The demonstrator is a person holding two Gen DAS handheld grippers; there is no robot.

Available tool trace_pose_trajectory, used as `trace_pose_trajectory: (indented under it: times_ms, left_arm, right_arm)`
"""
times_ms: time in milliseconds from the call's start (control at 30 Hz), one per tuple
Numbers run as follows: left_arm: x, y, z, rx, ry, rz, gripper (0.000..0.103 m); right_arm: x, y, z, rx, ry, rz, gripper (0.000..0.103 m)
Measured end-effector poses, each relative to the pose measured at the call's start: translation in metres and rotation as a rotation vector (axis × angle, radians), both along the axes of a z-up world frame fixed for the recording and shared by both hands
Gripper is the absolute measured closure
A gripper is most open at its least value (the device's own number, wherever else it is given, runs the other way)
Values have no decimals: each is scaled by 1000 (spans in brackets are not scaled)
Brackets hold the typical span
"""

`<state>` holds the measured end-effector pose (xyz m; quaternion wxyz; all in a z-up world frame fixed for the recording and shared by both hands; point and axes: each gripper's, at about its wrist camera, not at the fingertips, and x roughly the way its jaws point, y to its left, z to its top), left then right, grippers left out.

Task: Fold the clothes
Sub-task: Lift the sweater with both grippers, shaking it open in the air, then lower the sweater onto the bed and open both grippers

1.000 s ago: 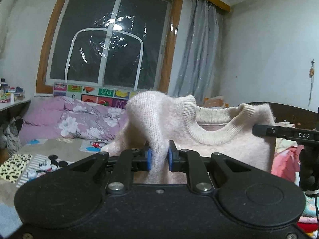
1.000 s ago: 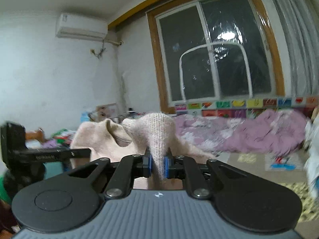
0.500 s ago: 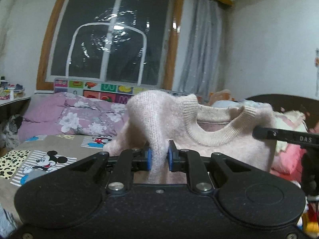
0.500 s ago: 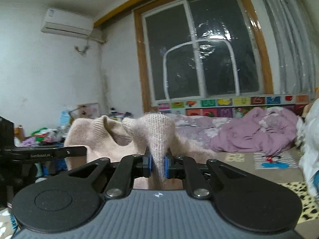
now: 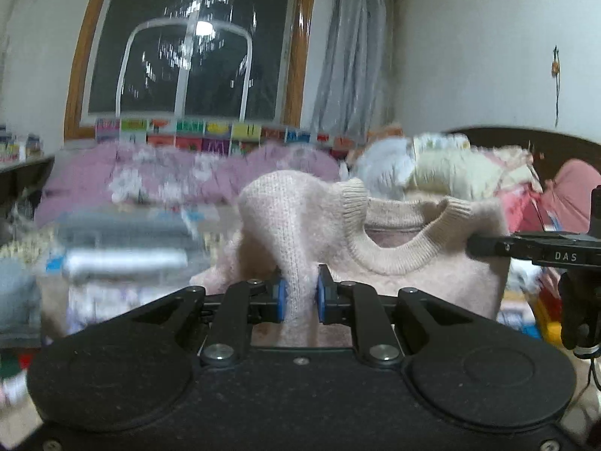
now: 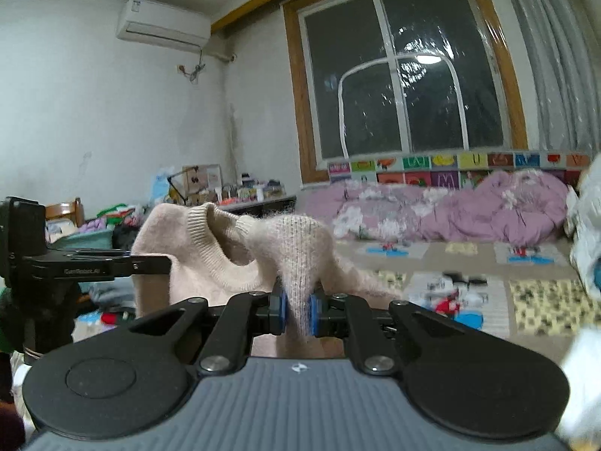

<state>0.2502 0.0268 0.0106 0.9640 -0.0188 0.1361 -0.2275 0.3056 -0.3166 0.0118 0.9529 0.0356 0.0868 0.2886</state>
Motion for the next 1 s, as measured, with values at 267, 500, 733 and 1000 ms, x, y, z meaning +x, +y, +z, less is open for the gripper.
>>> trace_pose_trajectory:
  times_ms: [267,500,733,1000]
  left_arm:
    - [-73,4,-35,-1,51,4,89]
    - [-128,5,-67,1,130,14,89]
    - [-168,12,-88,20,248,10,82]
    - [-215,39,-94,-44,363,-16,54]
  right_arm:
    - [-84,7,-47,-35,26,7,89]
    - [-144,14,-73,-10,84,-1,89]
    - [-189,14,-102,27,212,-35,84]
    - [-236,0,-124,74,377,-81,67]
